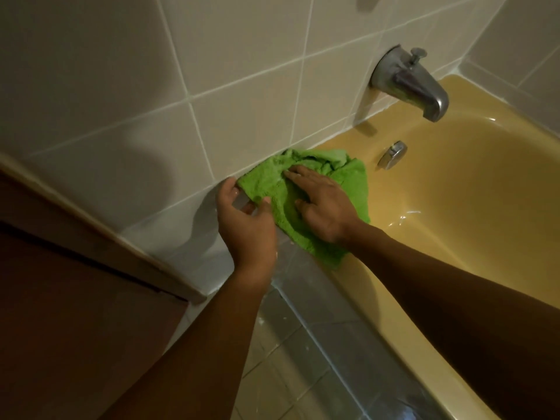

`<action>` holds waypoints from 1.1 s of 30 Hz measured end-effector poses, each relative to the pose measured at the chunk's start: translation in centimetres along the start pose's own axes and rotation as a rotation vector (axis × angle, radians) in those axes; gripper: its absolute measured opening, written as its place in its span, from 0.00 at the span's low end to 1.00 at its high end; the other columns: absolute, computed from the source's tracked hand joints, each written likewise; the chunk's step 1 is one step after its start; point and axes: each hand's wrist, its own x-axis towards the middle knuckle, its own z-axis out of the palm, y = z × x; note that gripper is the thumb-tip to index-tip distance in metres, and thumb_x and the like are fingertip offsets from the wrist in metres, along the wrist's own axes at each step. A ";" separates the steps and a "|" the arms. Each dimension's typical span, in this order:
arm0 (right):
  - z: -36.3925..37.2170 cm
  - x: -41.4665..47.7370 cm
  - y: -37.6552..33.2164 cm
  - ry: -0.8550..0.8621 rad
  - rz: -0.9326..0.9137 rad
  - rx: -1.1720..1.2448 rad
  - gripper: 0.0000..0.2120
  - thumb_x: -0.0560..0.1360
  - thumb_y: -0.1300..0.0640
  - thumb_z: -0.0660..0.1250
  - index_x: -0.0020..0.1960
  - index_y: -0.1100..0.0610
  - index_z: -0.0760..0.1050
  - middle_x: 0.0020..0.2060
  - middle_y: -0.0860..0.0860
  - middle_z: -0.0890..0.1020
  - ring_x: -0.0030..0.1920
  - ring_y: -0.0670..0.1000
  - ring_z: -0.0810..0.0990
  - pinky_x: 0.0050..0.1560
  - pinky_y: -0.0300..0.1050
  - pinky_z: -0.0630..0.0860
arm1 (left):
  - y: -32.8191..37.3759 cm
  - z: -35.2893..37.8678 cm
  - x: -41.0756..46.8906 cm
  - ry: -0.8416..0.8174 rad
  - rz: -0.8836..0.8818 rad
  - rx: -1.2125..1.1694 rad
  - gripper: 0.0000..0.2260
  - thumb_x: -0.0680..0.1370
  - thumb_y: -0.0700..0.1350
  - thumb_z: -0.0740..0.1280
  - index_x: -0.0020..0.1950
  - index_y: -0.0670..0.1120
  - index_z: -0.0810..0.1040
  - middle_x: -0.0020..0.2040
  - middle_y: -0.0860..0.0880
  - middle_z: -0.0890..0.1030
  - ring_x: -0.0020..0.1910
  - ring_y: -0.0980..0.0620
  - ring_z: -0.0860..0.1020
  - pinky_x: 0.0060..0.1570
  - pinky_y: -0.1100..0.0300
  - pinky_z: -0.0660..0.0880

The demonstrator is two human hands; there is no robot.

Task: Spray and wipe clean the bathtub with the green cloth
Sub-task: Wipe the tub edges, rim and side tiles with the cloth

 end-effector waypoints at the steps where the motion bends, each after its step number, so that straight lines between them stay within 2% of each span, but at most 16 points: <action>1: 0.1 -0.2 -0.3 0.000 -0.003 0.025 0.32 0.78 0.62 0.65 0.81 0.52 0.62 0.80 0.50 0.62 0.81 0.50 0.56 0.77 0.41 0.48 | 0.1 -0.2 0.1 0.015 -0.025 0.004 0.28 0.77 0.33 0.74 0.75 0.43 0.70 0.68 0.45 0.77 0.50 0.67 0.81 0.52 0.67 0.79; 3: 0.5 -0.7 -1.0 -0.009 -0.014 0.068 0.33 0.76 0.64 0.65 0.80 0.54 0.65 0.80 0.51 0.64 0.80 0.50 0.58 0.77 0.40 0.49 | 0.0 -0.7 0.5 0.026 -0.087 0.000 0.26 0.76 0.35 0.75 0.73 0.42 0.73 0.64 0.44 0.82 0.54 0.54 0.83 0.58 0.56 0.81; 6: 1.2 -1.4 -1.8 -0.033 -0.024 0.130 0.34 0.73 0.66 0.65 0.79 0.54 0.67 0.79 0.51 0.66 0.80 0.50 0.60 0.79 0.44 0.53 | -0.1 -2.0 1.3 0.039 -0.122 0.058 0.19 0.76 0.37 0.76 0.65 0.45 0.79 0.57 0.45 0.85 0.54 0.48 0.84 0.58 0.46 0.82; 8: 1.3 -1.7 -2.3 -0.049 -0.025 0.173 0.35 0.71 0.65 0.64 0.78 0.53 0.68 0.79 0.49 0.66 0.79 0.49 0.61 0.79 0.45 0.55 | -0.1 -3.0 1.5 0.054 -0.114 0.082 0.16 0.76 0.37 0.76 0.60 0.50 0.80 0.55 0.46 0.85 0.53 0.47 0.84 0.58 0.45 0.82; 12: 1.5 -2.6 -2.8 -0.078 -0.012 0.273 0.37 0.70 0.68 0.67 0.76 0.49 0.71 0.77 0.45 0.69 0.77 0.46 0.64 0.78 0.44 0.60 | -0.1 -5.1 0.9 0.089 -0.087 0.110 0.16 0.76 0.36 0.75 0.54 0.57 0.78 0.52 0.47 0.85 0.51 0.48 0.84 0.58 0.45 0.82; 17: 1.4 -3.8 -2.7 -0.086 -0.044 0.396 0.33 0.73 0.65 0.72 0.75 0.49 0.72 0.75 0.48 0.72 0.74 0.48 0.69 0.77 0.48 0.65 | -0.5 -7.3 0.2 0.114 -0.048 0.151 0.17 0.76 0.37 0.75 0.47 0.60 0.78 0.54 0.46 0.85 0.51 0.46 0.84 0.56 0.44 0.82; 19: 1.8 -4.2 -2.8 -0.027 -0.062 0.332 0.33 0.73 0.62 0.75 0.76 0.53 0.70 0.78 0.52 0.67 0.78 0.52 0.64 0.78 0.50 0.62 | -0.7 -8.1 0.0 0.095 -0.034 0.174 0.18 0.76 0.35 0.74 0.47 0.60 0.78 0.54 0.45 0.85 0.51 0.46 0.84 0.56 0.45 0.82; 21: 2.3 -4.4 -2.3 0.049 -0.007 0.151 0.39 0.72 0.49 0.77 0.79 0.54 0.65 0.81 0.55 0.58 0.81 0.55 0.55 0.80 0.57 0.55 | -1.2 -8.9 -0.1 0.072 -0.023 0.186 0.17 0.76 0.33 0.74 0.51 0.57 0.78 0.54 0.43 0.84 0.51 0.45 0.84 0.57 0.47 0.82; 22: 2.5 -4.5 -1.7 0.066 0.036 0.010 0.44 0.72 0.39 0.73 0.81 0.53 0.61 0.82 0.55 0.53 0.82 0.55 0.50 0.81 0.61 0.50 | -1.4 -9.2 -0.3 0.061 -0.021 0.188 0.17 0.76 0.32 0.74 0.53 0.54 0.78 0.54 0.43 0.84 0.51 0.45 0.84 0.56 0.48 0.81; 23: 2.5 -4.6 -1.0 0.062 0.073 -0.136 0.48 0.71 0.29 0.65 0.83 0.51 0.55 0.83 0.53 0.50 0.83 0.54 0.46 0.80 0.64 0.44 | -1.8 -9.5 -0.5 0.053 -0.016 0.184 0.17 0.76 0.32 0.73 0.55 0.52 0.78 0.53 0.43 0.84 0.51 0.45 0.83 0.56 0.48 0.81; 24: 2.5 -4.8 -0.4 0.044 0.092 -0.240 0.50 0.70 0.23 0.56 0.83 0.48 0.51 0.83 0.51 0.47 0.83 0.52 0.42 0.79 0.65 0.40 | -2.1 -9.7 -0.7 0.046 -0.016 0.182 0.17 0.76 0.31 0.73 0.56 0.51 0.78 0.52 0.43 0.84 0.51 0.45 0.83 0.56 0.48 0.81; 25: 2.5 -4.8 0.0 0.024 0.086 -0.290 0.50 0.69 0.22 0.49 0.84 0.47 0.47 0.83 0.50 0.45 0.82 0.51 0.41 0.78 0.65 0.39 | -2.4 -9.8 -0.8 0.040 -0.015 0.182 0.16 0.76 0.31 0.73 0.56 0.50 0.78 0.52 0.44 0.83 0.51 0.45 0.83 0.56 0.47 0.81; 27: 2.5 -4.5 0.4 0.011 0.039 -0.311 0.49 0.71 0.23 0.46 0.84 0.49 0.45 0.83 0.51 0.44 0.82 0.52 0.40 0.80 0.63 0.40 | -2.8 -9.9 -1.0 0.037 -0.020 0.182 0.16 0.76 0.31 0.73 0.58 0.48 0.79 0.50 0.45 0.83 0.50 0.45 0.83 0.56 0.46 0.81; 29: 2.6 -3.7 0.2 0.018 0.010 -0.306 0.49 0.72 0.25 0.49 0.84 0.52 0.45 0.83 0.52 0.46 0.83 0.53 0.42 0.80 0.60 0.41 | -3.3 -9.8 -1.0 0.052 -0.021 0.165 0.16 0.76 0.31 0.73 0.59 0.47 0.79 0.51 0.45 0.83 0.50 0.45 0.83 0.56 0.42 0.81; 33: 2.6 -1.6 -0.1 0.024 0.021 -0.296 0.51 0.75 0.26 0.57 0.84 0.57 0.44 0.83 0.54 0.46 0.83 0.53 0.43 0.80 0.55 0.42 | -3.8 -9.9 -0.7 0.027 -0.036 0.152 0.18 0.76 0.34 0.74 0.58 0.54 0.79 0.55 0.43 0.84 0.54 0.42 0.84 0.56 0.38 0.82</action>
